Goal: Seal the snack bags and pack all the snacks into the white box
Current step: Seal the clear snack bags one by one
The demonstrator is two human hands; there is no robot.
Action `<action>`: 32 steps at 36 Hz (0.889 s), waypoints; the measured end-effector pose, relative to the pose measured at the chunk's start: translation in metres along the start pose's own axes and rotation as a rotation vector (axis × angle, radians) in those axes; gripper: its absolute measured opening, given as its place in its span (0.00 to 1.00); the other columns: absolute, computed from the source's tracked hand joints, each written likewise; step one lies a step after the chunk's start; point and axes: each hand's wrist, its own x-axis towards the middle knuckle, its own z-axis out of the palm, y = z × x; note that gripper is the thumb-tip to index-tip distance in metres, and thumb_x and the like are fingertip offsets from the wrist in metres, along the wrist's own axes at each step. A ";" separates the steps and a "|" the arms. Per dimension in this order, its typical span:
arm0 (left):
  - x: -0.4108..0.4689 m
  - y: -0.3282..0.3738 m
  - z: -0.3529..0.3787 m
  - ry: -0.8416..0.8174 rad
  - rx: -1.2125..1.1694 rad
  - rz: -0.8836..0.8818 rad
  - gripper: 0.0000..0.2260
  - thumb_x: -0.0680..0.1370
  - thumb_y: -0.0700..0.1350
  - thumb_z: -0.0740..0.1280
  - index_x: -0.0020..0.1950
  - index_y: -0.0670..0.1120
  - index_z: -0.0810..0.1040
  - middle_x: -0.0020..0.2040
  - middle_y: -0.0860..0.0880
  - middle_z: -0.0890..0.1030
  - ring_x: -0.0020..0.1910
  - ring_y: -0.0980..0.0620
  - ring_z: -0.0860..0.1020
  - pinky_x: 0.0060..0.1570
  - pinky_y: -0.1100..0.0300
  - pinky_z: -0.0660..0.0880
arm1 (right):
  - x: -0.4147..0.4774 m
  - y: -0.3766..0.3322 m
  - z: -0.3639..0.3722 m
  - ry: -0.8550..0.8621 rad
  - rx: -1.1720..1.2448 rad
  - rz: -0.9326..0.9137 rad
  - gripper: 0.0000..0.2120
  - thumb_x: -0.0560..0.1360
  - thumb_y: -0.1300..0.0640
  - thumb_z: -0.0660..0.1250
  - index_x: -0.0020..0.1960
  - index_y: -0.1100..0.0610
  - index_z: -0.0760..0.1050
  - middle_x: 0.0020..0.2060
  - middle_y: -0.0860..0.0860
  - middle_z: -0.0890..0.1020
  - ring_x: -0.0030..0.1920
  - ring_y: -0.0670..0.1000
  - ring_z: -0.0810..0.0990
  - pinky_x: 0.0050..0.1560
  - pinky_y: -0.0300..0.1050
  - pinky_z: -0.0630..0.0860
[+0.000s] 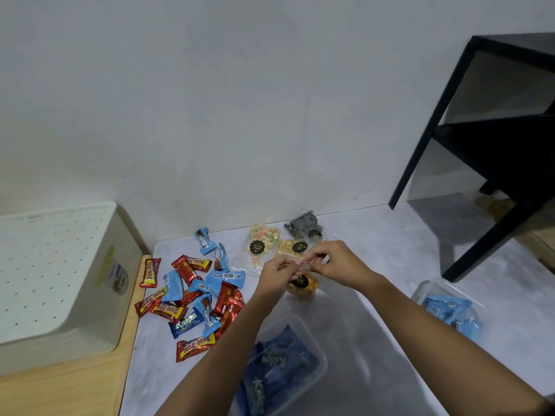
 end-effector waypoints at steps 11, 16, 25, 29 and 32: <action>0.006 0.002 -0.006 -0.062 -0.005 -0.010 0.08 0.77 0.33 0.61 0.40 0.39 0.75 0.35 0.45 0.76 0.29 0.62 0.75 0.36 0.72 0.74 | 0.007 -0.007 -0.004 -0.052 0.169 0.186 0.07 0.72 0.63 0.69 0.36 0.55 0.79 0.31 0.53 0.79 0.31 0.45 0.76 0.34 0.36 0.73; 0.007 0.003 -0.006 -0.081 0.018 -0.008 0.07 0.78 0.34 0.60 0.41 0.39 0.75 0.36 0.46 0.76 0.31 0.61 0.74 0.38 0.72 0.74 | 0.009 -0.008 -0.002 -0.007 0.221 0.310 0.14 0.71 0.65 0.67 0.29 0.53 0.76 0.23 0.49 0.77 0.26 0.46 0.73 0.28 0.37 0.70; 0.007 0.000 -0.006 -0.053 0.018 -0.008 0.08 0.77 0.34 0.61 0.39 0.41 0.74 0.34 0.47 0.74 0.34 0.58 0.73 0.39 0.72 0.73 | 0.012 -0.008 0.002 0.036 0.268 0.349 0.12 0.70 0.66 0.69 0.29 0.56 0.78 0.22 0.51 0.77 0.23 0.47 0.72 0.29 0.39 0.71; 0.008 0.000 -0.006 -0.038 0.032 -0.006 0.09 0.77 0.34 0.61 0.38 0.42 0.74 0.34 0.47 0.74 0.34 0.56 0.72 0.38 0.71 0.73 | 0.015 -0.009 0.003 0.055 0.229 0.330 0.11 0.68 0.66 0.68 0.28 0.57 0.78 0.20 0.50 0.75 0.20 0.43 0.70 0.29 0.38 0.70; 0.009 0.000 -0.007 -0.023 0.047 -0.011 0.08 0.77 0.34 0.61 0.39 0.41 0.74 0.34 0.47 0.74 0.34 0.56 0.72 0.39 0.70 0.73 | 0.016 -0.009 0.003 0.049 0.212 0.320 0.06 0.69 0.65 0.69 0.33 0.62 0.81 0.22 0.52 0.76 0.22 0.46 0.72 0.31 0.39 0.71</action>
